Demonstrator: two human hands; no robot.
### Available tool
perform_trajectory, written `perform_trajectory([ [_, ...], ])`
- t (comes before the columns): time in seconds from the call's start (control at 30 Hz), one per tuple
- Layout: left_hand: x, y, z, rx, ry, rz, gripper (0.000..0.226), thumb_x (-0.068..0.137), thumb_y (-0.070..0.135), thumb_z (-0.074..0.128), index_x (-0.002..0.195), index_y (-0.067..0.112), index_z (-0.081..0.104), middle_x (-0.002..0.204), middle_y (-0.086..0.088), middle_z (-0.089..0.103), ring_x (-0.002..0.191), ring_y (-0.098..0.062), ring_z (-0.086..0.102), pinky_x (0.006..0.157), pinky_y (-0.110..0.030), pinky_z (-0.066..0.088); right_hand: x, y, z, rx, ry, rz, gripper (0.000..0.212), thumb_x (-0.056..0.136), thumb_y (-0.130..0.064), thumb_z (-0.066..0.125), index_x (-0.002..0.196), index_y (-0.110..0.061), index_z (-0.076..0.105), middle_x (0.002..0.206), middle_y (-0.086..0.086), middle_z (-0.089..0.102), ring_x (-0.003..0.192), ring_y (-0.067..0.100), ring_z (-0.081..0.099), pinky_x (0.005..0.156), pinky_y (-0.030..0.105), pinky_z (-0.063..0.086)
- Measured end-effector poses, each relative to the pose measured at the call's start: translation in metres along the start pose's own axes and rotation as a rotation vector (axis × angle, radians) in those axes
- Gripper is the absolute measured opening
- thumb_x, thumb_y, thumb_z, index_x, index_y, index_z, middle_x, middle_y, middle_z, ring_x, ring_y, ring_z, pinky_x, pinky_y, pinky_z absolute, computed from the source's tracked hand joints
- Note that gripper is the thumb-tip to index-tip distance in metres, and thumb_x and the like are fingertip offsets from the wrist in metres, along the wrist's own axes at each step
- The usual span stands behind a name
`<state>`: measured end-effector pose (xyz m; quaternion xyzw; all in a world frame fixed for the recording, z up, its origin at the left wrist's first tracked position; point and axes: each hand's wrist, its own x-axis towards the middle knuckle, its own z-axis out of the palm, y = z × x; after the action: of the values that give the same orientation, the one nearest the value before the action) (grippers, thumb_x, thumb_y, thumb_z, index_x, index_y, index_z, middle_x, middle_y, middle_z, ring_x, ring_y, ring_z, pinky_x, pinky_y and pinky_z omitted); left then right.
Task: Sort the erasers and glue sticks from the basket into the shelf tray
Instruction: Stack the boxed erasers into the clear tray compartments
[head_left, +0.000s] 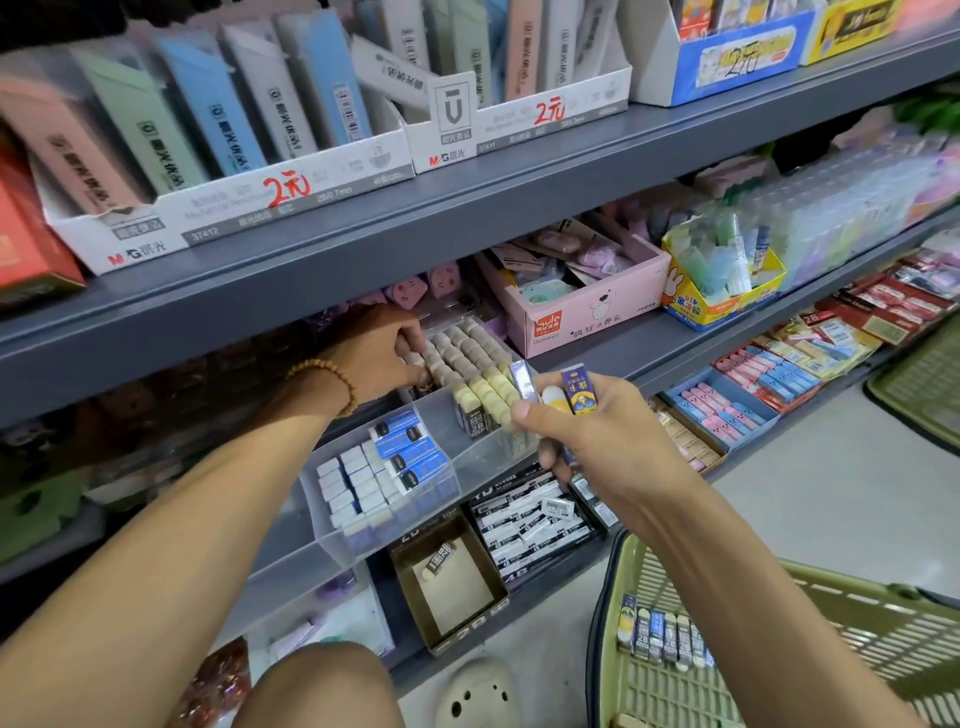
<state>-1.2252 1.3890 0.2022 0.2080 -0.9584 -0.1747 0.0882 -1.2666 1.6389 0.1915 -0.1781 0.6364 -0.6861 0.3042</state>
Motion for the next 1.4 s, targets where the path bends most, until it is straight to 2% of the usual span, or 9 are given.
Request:
perform_trajectory([
  [0.17,-0.019,0.028,-0.012,-0.298,0.125,-0.012,0.012,0.084,0.021,0.073,0.076,0.013,0.068,0.072,-0.008,0.069,0.058,-0.008,0.057,0.064,-0.026,0.052,0.0,-0.002,0.001,-0.145,0.027,-0.074,0.022,0.078,-0.001,0.08,0.093,-0.003,0.065,0.052,-0.007,0.056,0.045,0.009,0.047,0.043,0.019,0.039],
  [0.33,-0.057,0.071,-0.023,-0.679,-0.199,0.065,0.011,0.086,0.016,0.07,0.075,0.018,0.069,0.063,0.002,0.068,0.053,-0.007,0.06,0.045,-0.017,0.044,0.0,-0.005,0.01,-0.3,0.064,-0.18,0.02,0.074,-0.005,0.083,0.086,-0.014,0.07,0.068,0.004,0.066,0.057,0.011,0.05,0.056,0.026,0.042],
  [0.5,-0.069,0.067,-0.034,-0.83,-0.28,0.044,0.008,0.082,-0.001,0.07,0.087,0.004,0.07,0.063,-0.002,0.068,0.052,-0.01,0.06,0.052,-0.018,0.053,-0.004,-0.011,0.011,0.088,0.106,-0.114,0.025,0.078,0.002,0.079,0.099,-0.001,0.066,0.056,-0.002,0.055,0.042,0.005,0.044,0.04,0.019,0.033],
  [0.73,-0.08,0.068,-0.033,-0.693,-0.383,0.07,0.032,0.083,0.0,0.071,0.111,0.015,0.063,0.066,0.0,0.058,0.058,-0.016,0.06,0.057,-0.025,0.056,-0.004,-0.017,0.027,0.205,0.009,-0.092,0.012,0.084,0.001,0.073,0.091,-0.005,0.066,0.06,0.004,0.059,0.05,0.01,0.049,0.043,0.019,0.037],
  [0.87,-0.079,0.066,-0.038,-0.593,-0.265,0.118,0.016,0.09,0.009,0.065,0.098,0.023,0.065,0.071,-0.002,0.056,0.062,-0.013,0.063,0.055,-0.023,0.051,-0.001,-0.017,0.031,0.348,-0.005,0.041,0.013,0.096,-0.013,0.062,0.088,-0.004,0.062,0.067,0.005,0.055,0.053,0.009,0.046,0.043,0.017,0.035],
  [1.03,-0.064,0.041,-0.044,-0.755,-0.085,-0.084,0.011,0.093,0.01,0.06,0.09,0.02,0.059,0.077,-0.004,0.061,0.064,-0.011,0.062,0.045,-0.013,0.043,-0.003,-0.013,0.021,0.275,0.033,0.128,0.022,0.099,-0.018,0.059,0.098,0.004,0.065,0.067,0.004,0.05,0.049,0.009,0.046,0.041,0.017,0.037],
  [1.13,-0.062,0.039,-0.042,-0.792,-0.111,-0.021,0.015,0.094,0.004,0.056,0.097,0.017,0.063,0.073,0.001,0.063,0.055,0.0,0.058,0.042,-0.011,0.04,0.001,-0.014,0.026,0.142,0.02,0.088,0.029,0.097,-0.017,0.063,0.106,0.01,0.063,0.065,0.001,0.052,0.046,0.009,0.045,0.04,0.019,0.034],
  [1.27,-0.065,0.047,-0.033,-0.737,-0.219,0.057,0.011,0.089,0.004,0.064,0.091,0.014,0.068,0.063,0.011,0.066,0.055,0.004,0.056,0.048,-0.01,0.042,0.009,-0.019,0.038,0.102,0.038,0.007,0.012,0.097,-0.015,0.062,0.088,-0.007,0.064,0.065,0.001,0.054,0.044,0.009,0.044,0.038,0.021,0.032],
  [1.4,-0.066,0.048,-0.03,-0.618,-0.313,0.166,0.017,0.082,-0.002,0.071,0.088,0.012,0.067,0.074,-0.004,0.066,0.064,-0.005,0.058,0.063,-0.017,0.047,0.014,-0.019,0.039,0.005,0.0,-0.051,0.012,0.094,-0.013,0.066,0.085,-0.006,0.068,0.064,0.004,0.056,0.044,0.009,0.046,0.038,0.021,0.034],
])
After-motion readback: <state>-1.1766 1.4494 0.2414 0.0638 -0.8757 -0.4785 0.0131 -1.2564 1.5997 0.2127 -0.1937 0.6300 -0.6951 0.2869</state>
